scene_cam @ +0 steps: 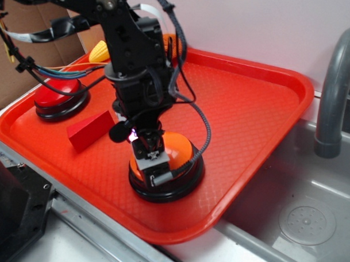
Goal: Push the orange button.
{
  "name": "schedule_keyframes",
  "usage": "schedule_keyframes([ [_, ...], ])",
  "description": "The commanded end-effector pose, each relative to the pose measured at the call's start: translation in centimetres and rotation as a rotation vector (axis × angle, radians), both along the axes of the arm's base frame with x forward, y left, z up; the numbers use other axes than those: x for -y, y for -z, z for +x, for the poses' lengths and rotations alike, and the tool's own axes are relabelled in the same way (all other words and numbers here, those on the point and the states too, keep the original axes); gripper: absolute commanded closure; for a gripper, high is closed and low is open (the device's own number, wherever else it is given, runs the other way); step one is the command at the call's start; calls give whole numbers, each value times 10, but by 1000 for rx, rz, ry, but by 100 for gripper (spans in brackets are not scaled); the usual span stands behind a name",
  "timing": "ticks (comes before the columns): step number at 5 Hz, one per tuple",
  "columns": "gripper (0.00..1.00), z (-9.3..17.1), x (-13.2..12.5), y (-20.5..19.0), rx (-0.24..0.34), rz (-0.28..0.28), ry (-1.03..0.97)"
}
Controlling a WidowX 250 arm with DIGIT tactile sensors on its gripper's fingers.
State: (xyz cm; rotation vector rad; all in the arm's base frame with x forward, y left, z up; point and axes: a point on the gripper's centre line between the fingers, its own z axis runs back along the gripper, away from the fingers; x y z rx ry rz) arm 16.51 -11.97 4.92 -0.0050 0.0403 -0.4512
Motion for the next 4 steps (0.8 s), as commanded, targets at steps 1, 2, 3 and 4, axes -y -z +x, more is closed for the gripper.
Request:
schedule_keyframes([
  [1, 0, 13, -5, -85, 90, -24, 14],
  [2, 0, 13, -15, -105, 49, -27, -27],
  [3, 0, 10, -16, -113, 15, -38, -50],
  [4, 0, 7, -15, -120, -4, -19, -52],
])
